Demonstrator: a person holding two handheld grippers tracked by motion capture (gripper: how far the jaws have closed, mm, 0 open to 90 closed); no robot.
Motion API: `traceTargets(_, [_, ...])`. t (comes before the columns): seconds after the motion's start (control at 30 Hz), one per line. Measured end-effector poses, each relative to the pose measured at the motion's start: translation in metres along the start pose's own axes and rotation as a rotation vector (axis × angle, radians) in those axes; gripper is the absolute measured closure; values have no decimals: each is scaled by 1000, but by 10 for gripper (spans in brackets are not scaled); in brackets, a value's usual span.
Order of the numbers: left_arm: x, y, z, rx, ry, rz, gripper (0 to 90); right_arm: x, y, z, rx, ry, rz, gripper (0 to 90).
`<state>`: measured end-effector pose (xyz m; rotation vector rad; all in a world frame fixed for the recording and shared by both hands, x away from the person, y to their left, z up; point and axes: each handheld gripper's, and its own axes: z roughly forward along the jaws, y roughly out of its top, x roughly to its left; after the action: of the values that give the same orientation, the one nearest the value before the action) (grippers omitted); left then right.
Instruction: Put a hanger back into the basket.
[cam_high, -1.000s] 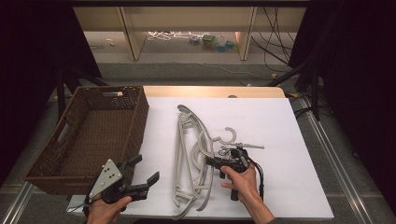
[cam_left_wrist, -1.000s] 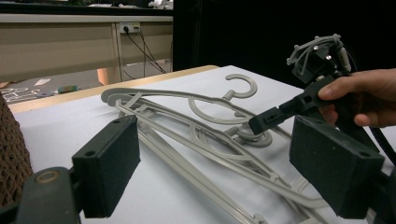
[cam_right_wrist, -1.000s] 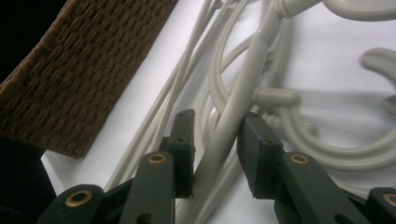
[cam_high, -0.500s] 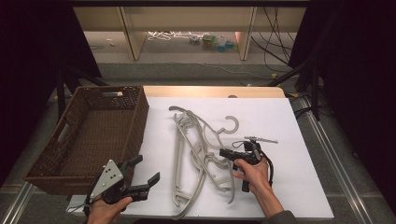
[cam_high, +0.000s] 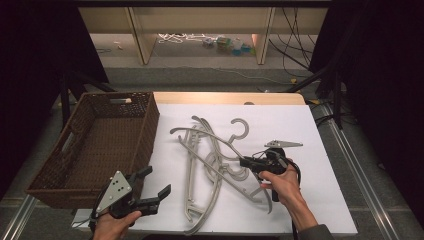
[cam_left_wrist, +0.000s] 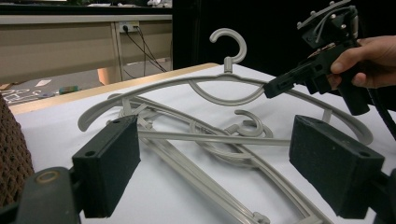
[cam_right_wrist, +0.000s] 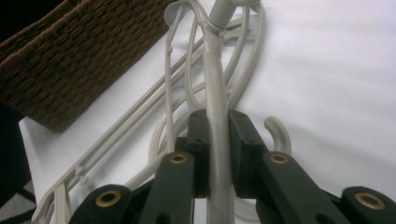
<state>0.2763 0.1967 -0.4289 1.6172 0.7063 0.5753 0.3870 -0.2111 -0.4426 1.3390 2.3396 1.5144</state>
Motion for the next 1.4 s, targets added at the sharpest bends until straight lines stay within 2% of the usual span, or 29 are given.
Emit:
traceTargets(0.07, [0,0,0,1,2,1,161,1,0,-1,1,10,-9,806])
traceTargets(0.2, [1,-1,1,4,2,4,162,6,1,-8,22,23,-58,806])
traceTargets(0.33, [0,-2,2,20,6,13,162,10,2,-17,19,36,-103,806])
traceTargets(0.37, [-1,-2,2,23,10,8,162,11,2,-18,17,41,-101,806])
traceTargets(0.47, [-1,-2,3,26,13,-3,162,16,2,-27,20,50,-145,806])
traceTargets(0.5, [0,-2,4,25,10,8,162,17,2,-29,20,54,-155,806])
traceTargets(0.57, [-1,-2,7,31,9,-5,162,21,0,-33,24,63,-176,806])
traceTargets(0.6, [-1,-1,8,42,4,4,163,25,-2,-35,14,83,-194,807])
traceTargets(0.63, [-2,-1,11,36,-1,-8,163,27,-3,-35,12,85,-205,807])
traceTargets(0.67, [-3,0,12,45,-3,-2,163,27,-3,-35,12,85,-205,807])
traceTargets(0.7, [-5,2,16,47,-17,-8,169,32,-4,-39,26,96,-230,806])
traceTargets(0.73, [-6,3,18,59,-17,-2,169,32,-4,-39,26,96,-230,806])
traceTargets(0.77, [-6,6,24,64,-32,21,169,34,-5,-40,28,91,-237,806])
traceTargets(0.83, [-10,10,33,103,-43,45,161,38,-6,-41,28,108,-252,806])
traceTargets(0.93, [-17,15,45,142,-42,107,161,43,-7,-43,37,107,-278,806])
traceTargets(1.0, [-18,19,49,150,-63,116,161,45,-8,-44,49,121,-291,807])
traceTargets(1.03, [-17,22,52,157,-86,117,159,47,-9,-43,38,127,-290,806])
traceTargets(1.07, [-16,24,54,165,-91,125,161,49,-9,-44,49,114,-304,806])
traceTargets(1.13, [-15,28,59,175,-91,137,159,51,-9,-43,43,132,-315,806])
traceTargets(1.17, [-14,30,61,177,-95,145,160,53,-9,-44,58,139,-316,806])
traceTargets(1.23, [-14,33,68,190,-105,157,162,56,-9,-43,61,134,-331,806])
traceTargets(1.4, [-8,40,80,283,-196,217,173,63,-10,-42,91,141,-360,806])
